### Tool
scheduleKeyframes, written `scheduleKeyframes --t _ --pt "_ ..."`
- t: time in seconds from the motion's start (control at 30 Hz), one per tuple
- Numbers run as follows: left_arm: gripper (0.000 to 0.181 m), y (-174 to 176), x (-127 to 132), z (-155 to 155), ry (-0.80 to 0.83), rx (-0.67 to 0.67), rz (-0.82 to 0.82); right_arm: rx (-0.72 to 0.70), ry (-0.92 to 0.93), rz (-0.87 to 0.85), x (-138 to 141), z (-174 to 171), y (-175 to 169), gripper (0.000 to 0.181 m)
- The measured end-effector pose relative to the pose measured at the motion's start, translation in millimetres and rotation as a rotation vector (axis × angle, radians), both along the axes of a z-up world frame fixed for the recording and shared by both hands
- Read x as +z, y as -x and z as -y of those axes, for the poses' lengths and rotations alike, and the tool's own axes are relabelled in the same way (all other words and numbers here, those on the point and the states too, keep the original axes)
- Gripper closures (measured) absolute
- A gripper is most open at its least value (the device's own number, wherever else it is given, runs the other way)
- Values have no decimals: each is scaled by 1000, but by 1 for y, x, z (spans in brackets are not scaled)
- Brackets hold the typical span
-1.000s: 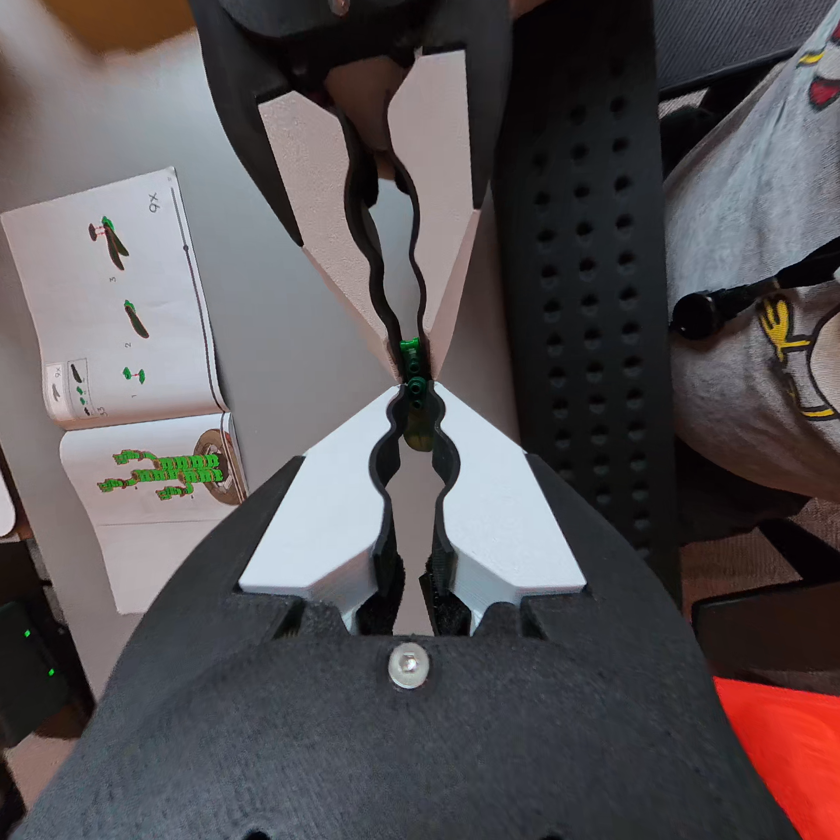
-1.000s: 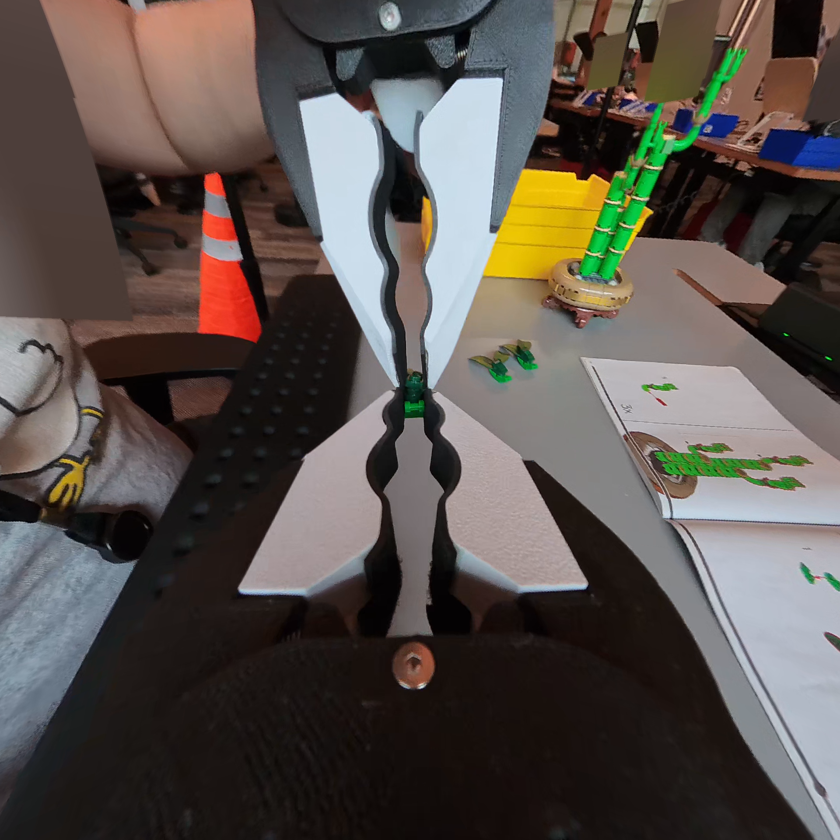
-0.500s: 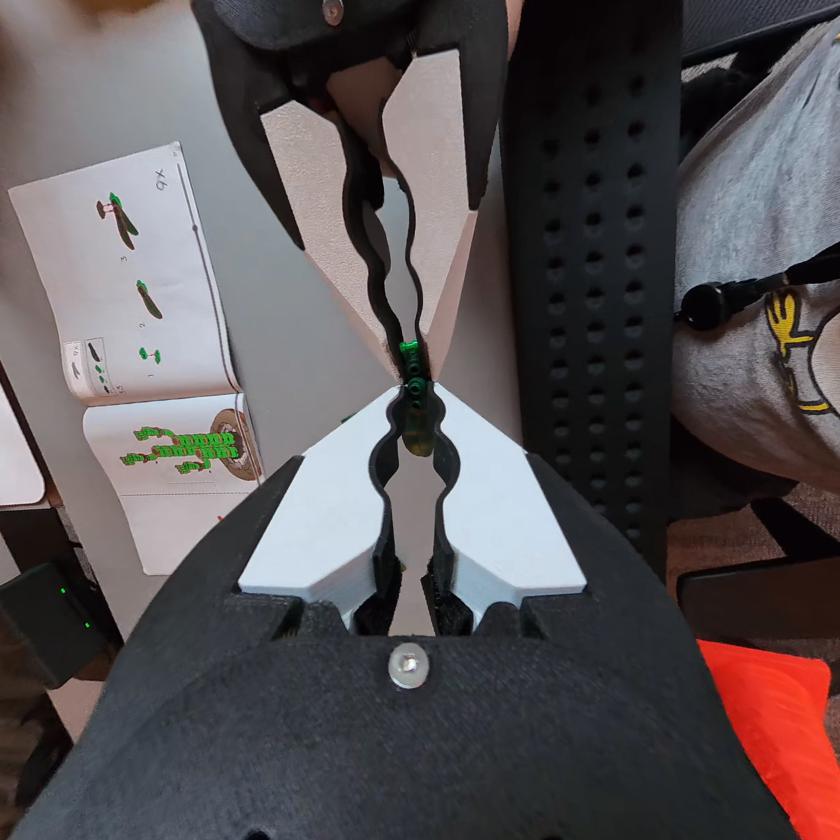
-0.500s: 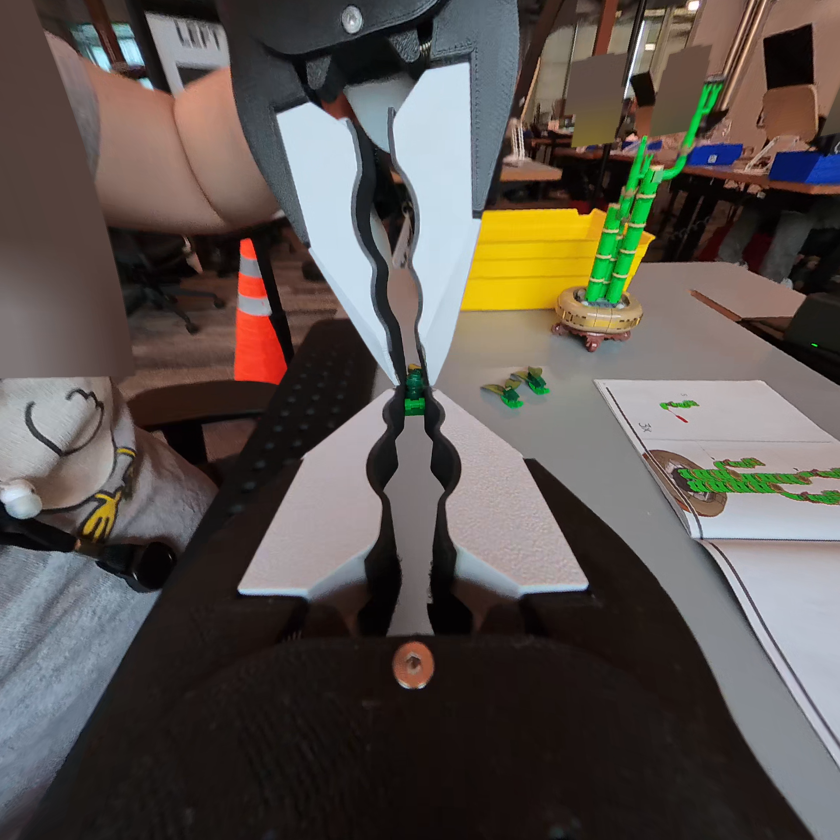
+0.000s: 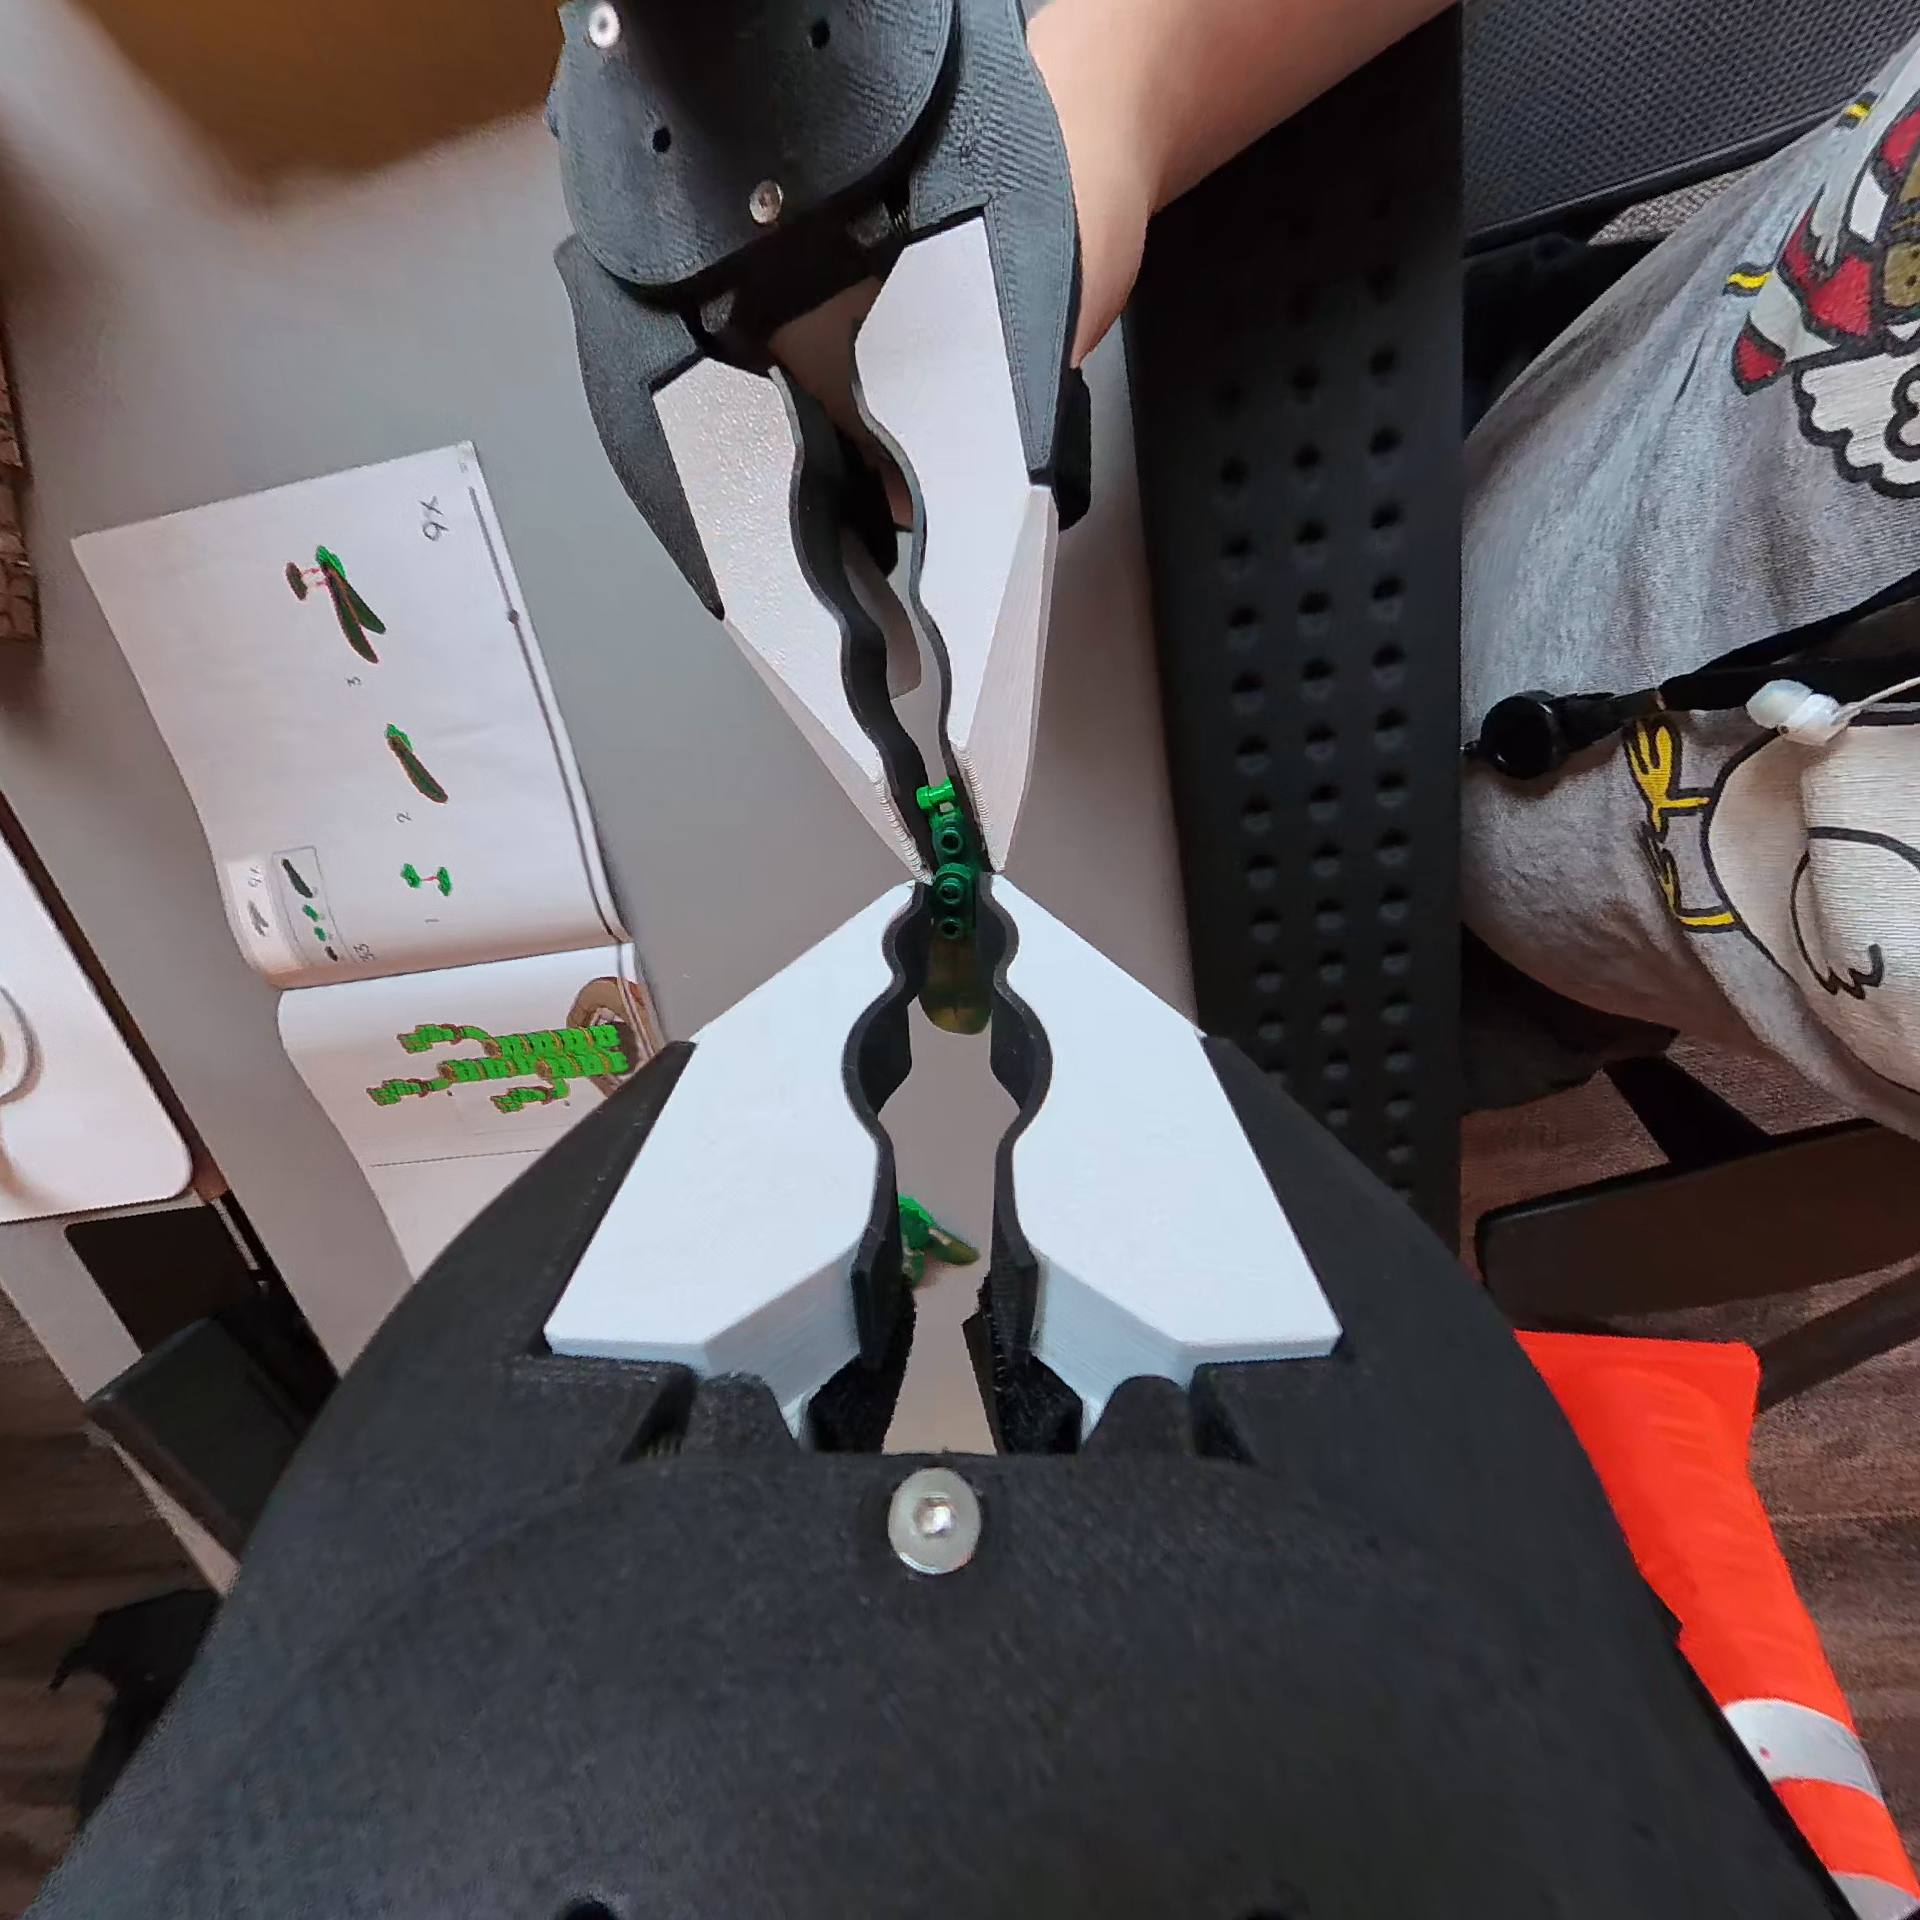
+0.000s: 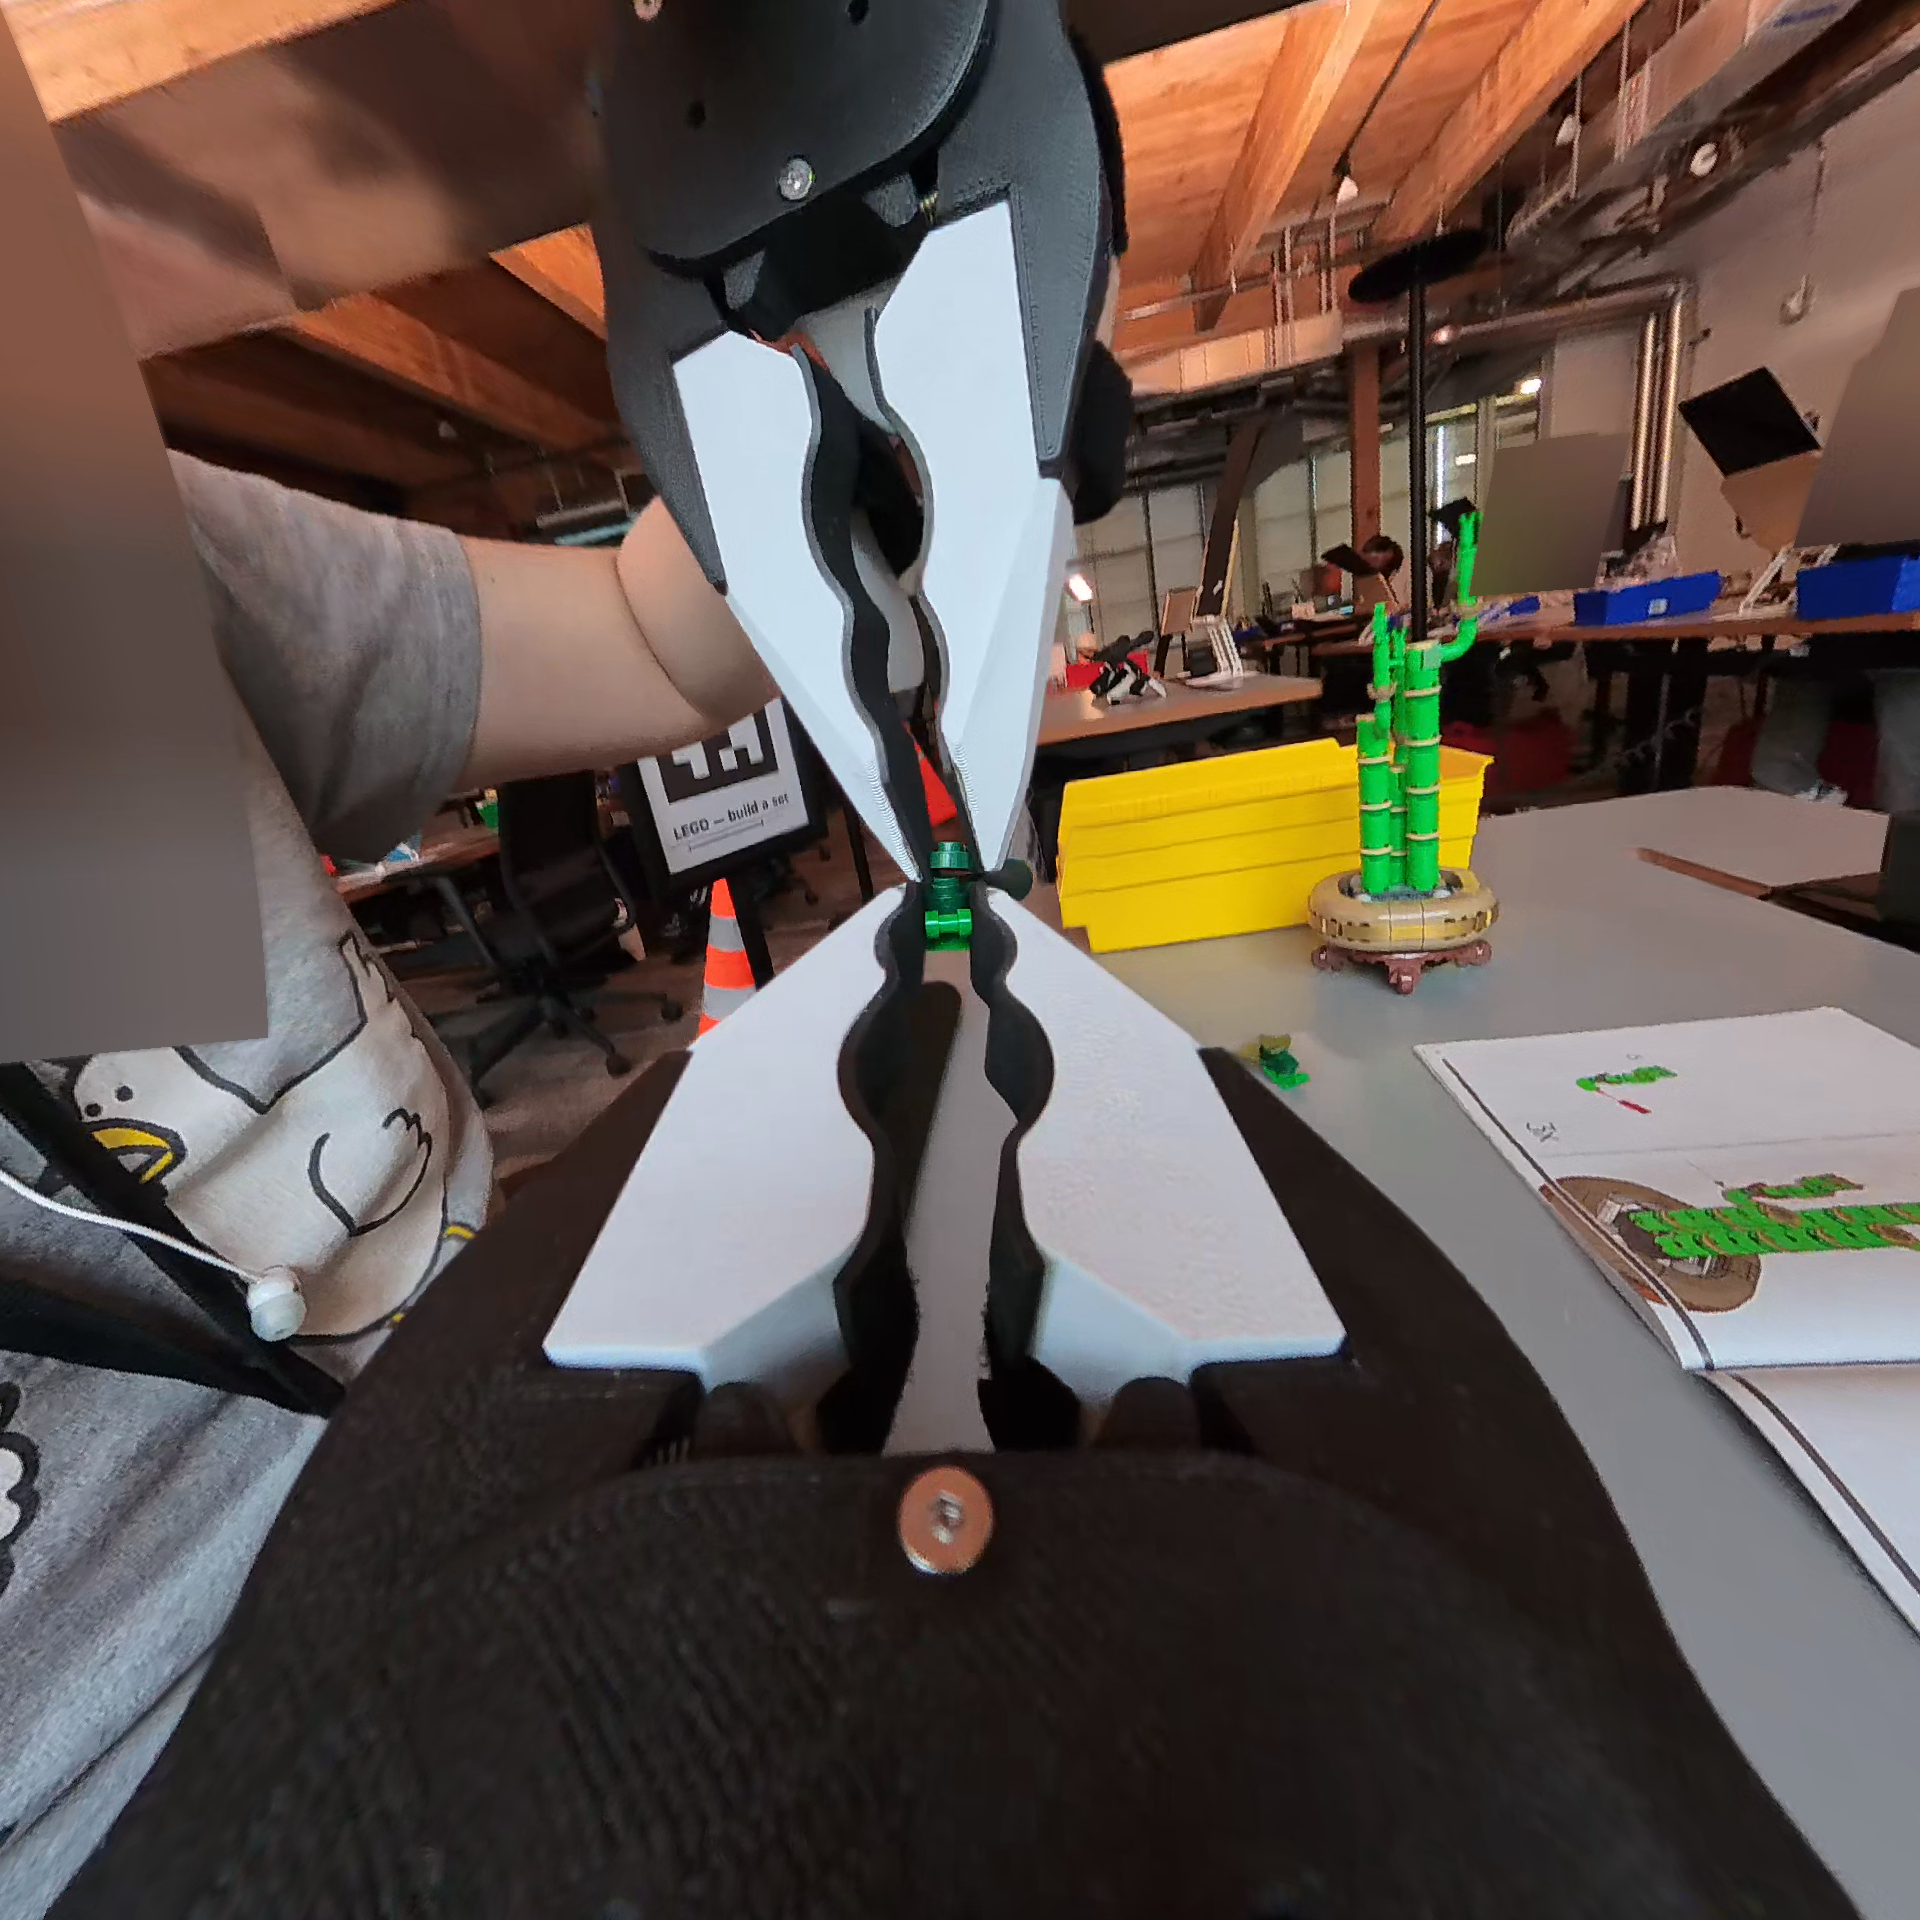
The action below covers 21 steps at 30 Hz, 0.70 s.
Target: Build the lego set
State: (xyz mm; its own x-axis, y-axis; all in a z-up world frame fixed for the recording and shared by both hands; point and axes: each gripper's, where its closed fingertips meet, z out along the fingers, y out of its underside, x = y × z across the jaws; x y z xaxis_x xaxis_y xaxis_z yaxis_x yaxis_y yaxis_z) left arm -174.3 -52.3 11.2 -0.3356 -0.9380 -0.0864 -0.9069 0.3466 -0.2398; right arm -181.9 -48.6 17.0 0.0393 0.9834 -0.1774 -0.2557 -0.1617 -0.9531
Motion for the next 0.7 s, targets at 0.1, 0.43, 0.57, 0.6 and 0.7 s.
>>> scheduleKeyframes --t 0.1,0.43,0.57,0.6,0.7 --pt "175 -7 10 2 3 -9 9 17 -4 -72 10 2 -7 176" --pt "175 -28 35 12 -14 -48 40 -28 -147 -198 35 12 -27 175" --pt "175 -35 41 13 -32 -60 79 -53 -176 -227 42 13 -33 176" --pt "175 -36 42 14 -33 -66 87 -56 -184 -230 43 13 -34 176" --pt "174 -37 43 16 -19 -78 106 -67 -211 -221 44 16 -34 176"
